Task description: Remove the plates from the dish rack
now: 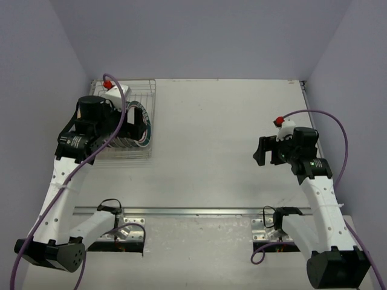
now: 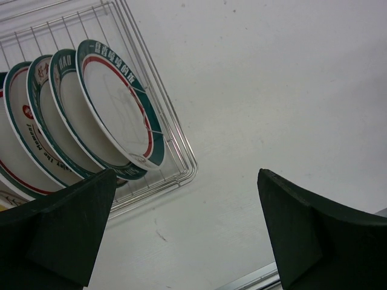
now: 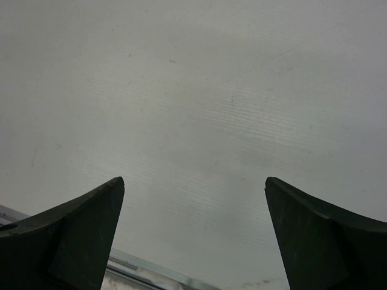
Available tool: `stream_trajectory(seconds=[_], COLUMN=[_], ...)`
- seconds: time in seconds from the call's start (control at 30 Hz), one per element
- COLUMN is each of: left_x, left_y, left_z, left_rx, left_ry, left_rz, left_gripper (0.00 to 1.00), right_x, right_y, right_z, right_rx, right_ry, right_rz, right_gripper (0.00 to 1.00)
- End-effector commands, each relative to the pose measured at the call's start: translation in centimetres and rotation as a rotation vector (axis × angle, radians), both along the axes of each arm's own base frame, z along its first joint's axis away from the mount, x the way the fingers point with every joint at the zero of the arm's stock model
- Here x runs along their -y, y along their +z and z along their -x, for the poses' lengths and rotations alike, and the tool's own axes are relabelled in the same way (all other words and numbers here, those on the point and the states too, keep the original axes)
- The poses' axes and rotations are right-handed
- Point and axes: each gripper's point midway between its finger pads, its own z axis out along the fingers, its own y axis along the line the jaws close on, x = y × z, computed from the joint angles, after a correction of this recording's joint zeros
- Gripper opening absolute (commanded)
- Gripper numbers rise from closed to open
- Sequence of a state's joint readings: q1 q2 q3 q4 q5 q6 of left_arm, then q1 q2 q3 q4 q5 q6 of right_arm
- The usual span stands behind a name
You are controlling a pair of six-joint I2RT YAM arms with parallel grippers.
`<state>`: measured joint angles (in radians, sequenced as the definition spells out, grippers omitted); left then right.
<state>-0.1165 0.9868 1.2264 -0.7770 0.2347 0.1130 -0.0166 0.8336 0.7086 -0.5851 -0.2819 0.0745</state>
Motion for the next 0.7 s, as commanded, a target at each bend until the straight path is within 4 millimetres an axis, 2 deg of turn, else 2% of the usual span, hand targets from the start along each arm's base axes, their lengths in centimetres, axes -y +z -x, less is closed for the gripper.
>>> stream_trajectory(seconds=[0.0,0.2,0.27,0.4,0.57,0.67], left_x=[-0.5,-1.7,-2.3,-3.2,-4.2,-4.1], left_y=[3.5,4.2,4.8,4.7,3.7,1.8], left_z=[-0.7,-2.1,-2.8,-4.7,-6.7,-8.0], left_rx=[0.117,0.098,0.091,0.038,-0.005,-0.061], left_ry=[0.035,0.101,0.139,0.221,0.330,0.339], left_rz=[0.002,-0.039,-0.056,-0.065,-0.094,-0.124], left_gripper=[1.00,1.00,0.99,0.95,0.88,0.79], right_x=[0.6,1.9,3.1,4.8,5.8,5.8], right_y=[3.2,4.1,4.3,4.3,4.3,4.1], right_z=[-1.7,-2.2,-2.5,-2.6,-2.8,-2.8], right_rx=[0.083,0.115,0.118,0.112,0.112,0.105], right_ry=[-0.013,-0.033,-0.088,-0.178,-0.229,-0.240], right_rz=[0.033,0.114,0.158,0.206,0.239,0.231], right_gripper=[0.99,0.99,0.99,0.99,0.99,0.99])
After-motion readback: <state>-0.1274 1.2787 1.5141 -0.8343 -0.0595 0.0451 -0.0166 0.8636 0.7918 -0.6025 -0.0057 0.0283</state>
